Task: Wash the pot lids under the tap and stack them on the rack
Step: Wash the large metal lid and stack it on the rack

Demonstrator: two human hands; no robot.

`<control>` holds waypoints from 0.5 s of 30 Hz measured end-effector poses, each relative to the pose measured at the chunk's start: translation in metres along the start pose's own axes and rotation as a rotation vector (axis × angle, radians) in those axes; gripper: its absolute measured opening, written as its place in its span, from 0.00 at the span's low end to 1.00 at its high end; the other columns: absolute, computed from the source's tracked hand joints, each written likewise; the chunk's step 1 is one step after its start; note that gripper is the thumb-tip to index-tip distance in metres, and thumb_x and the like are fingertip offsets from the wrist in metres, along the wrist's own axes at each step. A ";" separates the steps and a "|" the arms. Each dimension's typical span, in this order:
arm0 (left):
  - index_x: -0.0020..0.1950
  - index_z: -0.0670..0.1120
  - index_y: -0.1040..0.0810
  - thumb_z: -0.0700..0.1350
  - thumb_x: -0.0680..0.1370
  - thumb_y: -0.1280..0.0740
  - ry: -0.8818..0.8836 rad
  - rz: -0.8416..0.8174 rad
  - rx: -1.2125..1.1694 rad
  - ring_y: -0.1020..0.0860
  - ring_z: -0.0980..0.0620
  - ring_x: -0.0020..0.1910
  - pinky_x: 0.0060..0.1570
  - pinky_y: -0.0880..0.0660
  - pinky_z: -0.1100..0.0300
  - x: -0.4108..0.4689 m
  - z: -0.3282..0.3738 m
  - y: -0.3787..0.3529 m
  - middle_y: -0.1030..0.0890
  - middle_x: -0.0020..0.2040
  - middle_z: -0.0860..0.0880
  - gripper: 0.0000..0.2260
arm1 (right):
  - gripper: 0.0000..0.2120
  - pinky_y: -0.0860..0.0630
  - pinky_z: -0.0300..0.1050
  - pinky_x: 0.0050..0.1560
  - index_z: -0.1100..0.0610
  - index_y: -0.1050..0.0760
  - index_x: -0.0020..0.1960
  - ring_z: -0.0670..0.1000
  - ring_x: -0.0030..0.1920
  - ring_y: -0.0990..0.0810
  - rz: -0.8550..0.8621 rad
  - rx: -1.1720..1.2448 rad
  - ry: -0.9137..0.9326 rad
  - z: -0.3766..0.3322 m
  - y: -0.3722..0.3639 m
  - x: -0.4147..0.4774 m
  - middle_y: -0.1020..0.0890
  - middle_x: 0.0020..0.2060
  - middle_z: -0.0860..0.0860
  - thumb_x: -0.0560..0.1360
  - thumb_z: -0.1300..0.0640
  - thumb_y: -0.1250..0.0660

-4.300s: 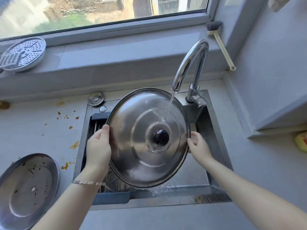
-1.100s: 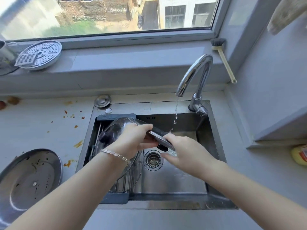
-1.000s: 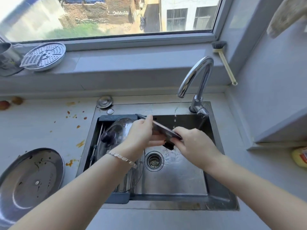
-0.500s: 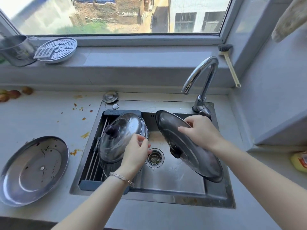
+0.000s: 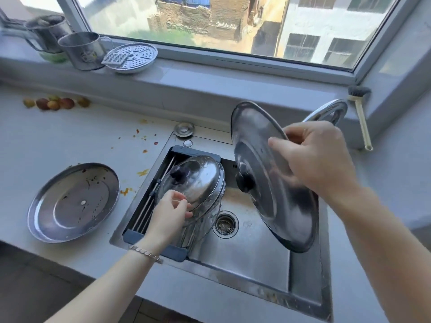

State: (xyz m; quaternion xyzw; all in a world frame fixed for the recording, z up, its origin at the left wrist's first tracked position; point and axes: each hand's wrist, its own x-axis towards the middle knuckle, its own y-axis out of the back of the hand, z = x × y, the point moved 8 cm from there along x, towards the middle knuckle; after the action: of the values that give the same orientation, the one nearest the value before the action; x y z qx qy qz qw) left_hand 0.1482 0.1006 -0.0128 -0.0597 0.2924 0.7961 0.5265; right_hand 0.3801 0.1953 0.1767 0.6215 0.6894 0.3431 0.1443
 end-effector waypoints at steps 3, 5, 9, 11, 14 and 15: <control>0.45 0.47 0.29 0.40 0.79 0.42 0.010 0.011 -0.011 0.18 0.48 0.43 0.49 0.23 0.45 0.004 -0.007 0.017 0.19 0.46 0.46 0.05 | 0.10 0.24 0.52 0.35 0.63 0.20 0.35 0.60 0.31 0.21 0.076 0.193 0.002 -0.027 0.006 0.011 0.19 0.31 0.63 0.70 0.56 0.30; 0.45 0.47 0.29 0.40 0.79 0.42 0.007 0.000 -0.010 0.17 0.49 0.43 0.49 0.23 0.44 0.009 -0.011 0.027 0.19 0.46 0.46 0.05 | 0.11 0.24 0.53 0.35 0.64 0.20 0.35 0.55 0.30 0.24 0.107 0.308 -0.047 -0.031 -0.008 0.018 0.19 0.34 0.64 0.70 0.55 0.29; 0.44 0.48 0.29 0.40 0.79 0.42 0.000 -0.016 0.019 0.18 0.51 0.40 0.49 0.24 0.46 0.026 -0.019 0.048 0.19 0.46 0.46 0.06 | 0.13 0.28 0.54 0.34 0.68 0.22 0.37 0.53 0.32 0.26 0.057 0.428 -0.241 -0.010 -0.073 0.021 0.20 0.33 0.66 0.70 0.56 0.30; 0.43 0.48 0.30 0.39 0.79 0.42 0.008 -0.038 0.018 0.18 0.51 0.39 0.49 0.24 0.46 0.036 -0.025 0.061 0.20 0.45 0.44 0.07 | 0.13 0.33 0.47 0.33 0.70 0.23 0.39 0.51 0.31 0.28 0.037 0.486 -0.363 0.007 -0.110 0.016 0.23 0.30 0.60 0.71 0.58 0.31; 0.44 0.49 0.30 0.40 0.79 0.42 0.009 -0.073 0.087 0.18 0.52 0.41 0.50 0.23 0.46 0.052 -0.038 0.084 0.21 0.45 0.46 0.06 | 0.16 0.36 0.46 0.36 0.75 0.27 0.41 0.52 0.32 0.31 0.046 0.540 -0.550 0.030 -0.157 0.005 0.27 0.31 0.58 0.71 0.60 0.32; 0.44 0.49 0.30 0.40 0.79 0.42 0.017 -0.087 0.109 0.18 0.52 0.42 0.50 0.23 0.46 0.058 -0.044 0.091 0.21 0.46 0.46 0.06 | 0.16 0.35 0.46 0.36 0.76 0.27 0.41 0.53 0.33 0.31 0.056 0.557 -0.601 0.035 -0.169 0.002 0.27 0.31 0.58 0.70 0.60 0.31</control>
State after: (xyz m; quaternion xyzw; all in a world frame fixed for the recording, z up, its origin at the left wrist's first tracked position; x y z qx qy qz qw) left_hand 0.0341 0.0991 -0.0357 -0.0501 0.3368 0.7548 0.5606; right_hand 0.2741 0.2086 0.0414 0.7277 0.6661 -0.0495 0.1561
